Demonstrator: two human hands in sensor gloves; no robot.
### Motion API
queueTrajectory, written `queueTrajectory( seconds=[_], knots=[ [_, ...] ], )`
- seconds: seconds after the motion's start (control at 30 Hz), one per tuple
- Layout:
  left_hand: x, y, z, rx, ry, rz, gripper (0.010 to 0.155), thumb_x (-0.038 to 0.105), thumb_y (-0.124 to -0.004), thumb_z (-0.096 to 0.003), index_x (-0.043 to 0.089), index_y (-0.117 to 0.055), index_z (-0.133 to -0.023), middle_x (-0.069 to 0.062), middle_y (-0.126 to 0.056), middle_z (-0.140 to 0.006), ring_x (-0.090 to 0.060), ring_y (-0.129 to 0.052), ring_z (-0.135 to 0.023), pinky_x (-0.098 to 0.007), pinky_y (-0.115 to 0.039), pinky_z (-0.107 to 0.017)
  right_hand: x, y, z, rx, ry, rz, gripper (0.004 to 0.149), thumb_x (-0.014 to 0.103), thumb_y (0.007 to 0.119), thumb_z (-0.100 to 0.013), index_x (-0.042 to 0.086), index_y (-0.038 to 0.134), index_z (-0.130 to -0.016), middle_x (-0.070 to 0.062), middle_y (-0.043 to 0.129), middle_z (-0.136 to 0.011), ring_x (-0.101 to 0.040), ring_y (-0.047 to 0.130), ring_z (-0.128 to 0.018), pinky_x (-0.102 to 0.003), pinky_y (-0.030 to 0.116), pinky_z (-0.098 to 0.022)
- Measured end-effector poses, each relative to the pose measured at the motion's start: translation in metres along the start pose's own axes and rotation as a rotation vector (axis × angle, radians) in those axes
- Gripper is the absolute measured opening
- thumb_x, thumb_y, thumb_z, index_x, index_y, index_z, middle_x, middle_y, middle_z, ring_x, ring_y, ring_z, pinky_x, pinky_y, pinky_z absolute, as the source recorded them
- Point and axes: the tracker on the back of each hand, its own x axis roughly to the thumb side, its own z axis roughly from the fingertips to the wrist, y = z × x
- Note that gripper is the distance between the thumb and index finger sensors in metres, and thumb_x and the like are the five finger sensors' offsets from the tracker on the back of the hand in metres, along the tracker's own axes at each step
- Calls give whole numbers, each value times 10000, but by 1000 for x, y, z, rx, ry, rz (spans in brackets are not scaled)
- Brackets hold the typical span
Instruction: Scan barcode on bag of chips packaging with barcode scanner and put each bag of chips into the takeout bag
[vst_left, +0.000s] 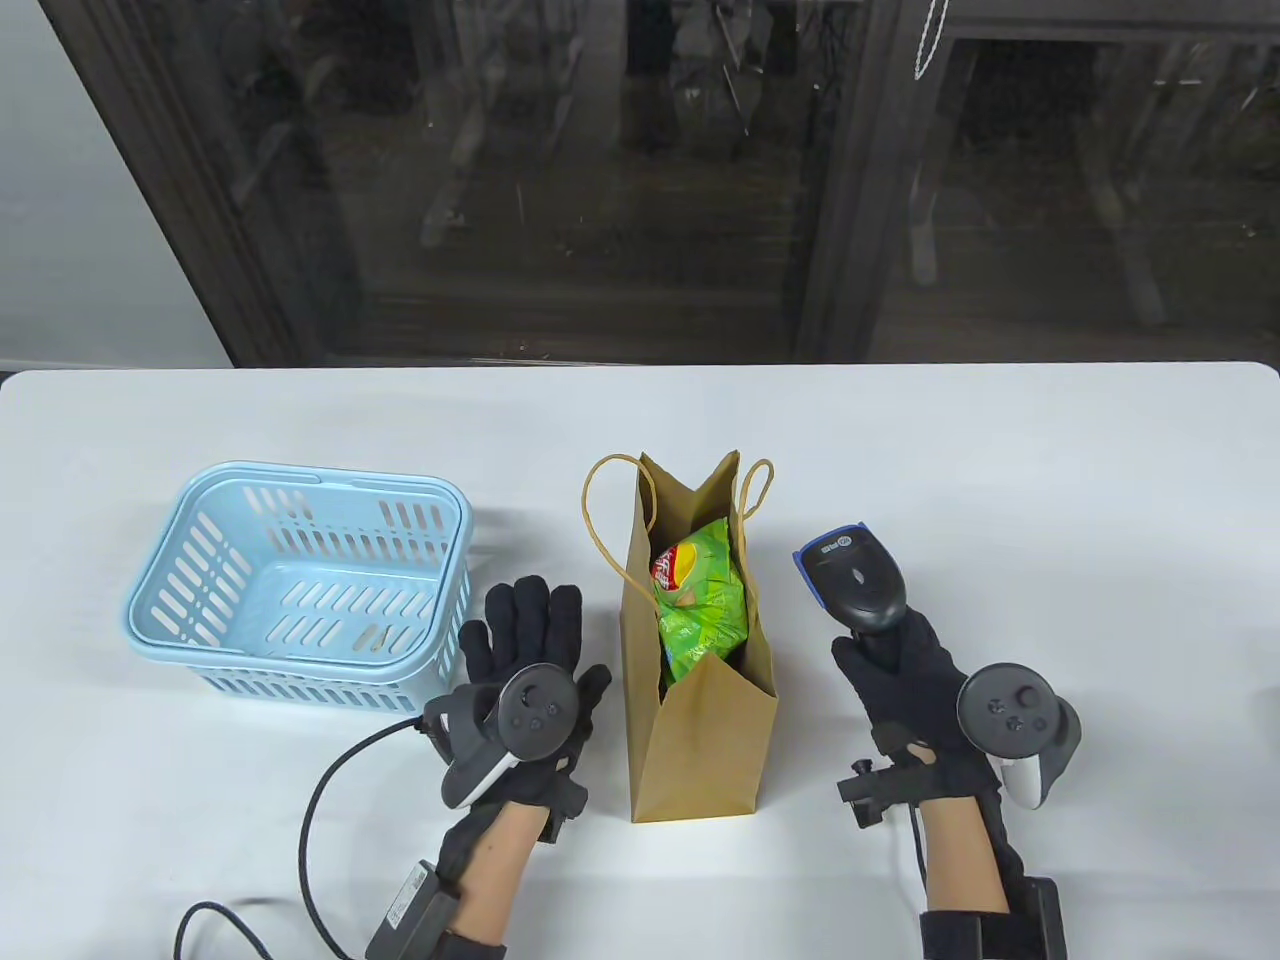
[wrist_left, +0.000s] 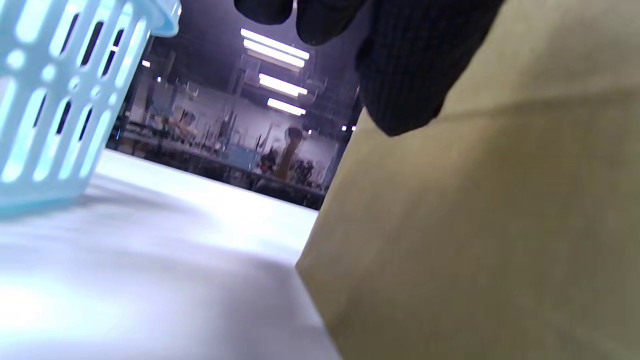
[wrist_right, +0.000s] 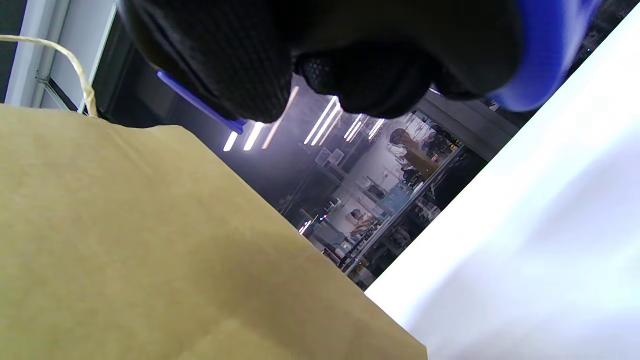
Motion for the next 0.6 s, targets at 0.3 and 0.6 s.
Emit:
queueTrajectory(
  seconds=[0.3,0.6],
  knots=[
    [-4,-3,5,-6,-1,-4,795,372,-862,-504,117,-431,-1121,-211,-336,-1149,-484,-238,-1018,-672,-251,-650,0,1,1,-67,49,176,601,310,838,-537,229,539,-1051,-96,674,-936,-306,842,-691,-549,720,-566],
    [-14,-8,0,-39,32,-1,804,382,-865,-499,118,-428,-1119,-195,-343,-1150,-468,-239,-1021,-662,-252,-653,-40,-19,-35,-53,341,604,706,304,747,-523,172,364,-1102,-165,500,-1024,-390,709,-798,-569,648,-617]
  ],
)
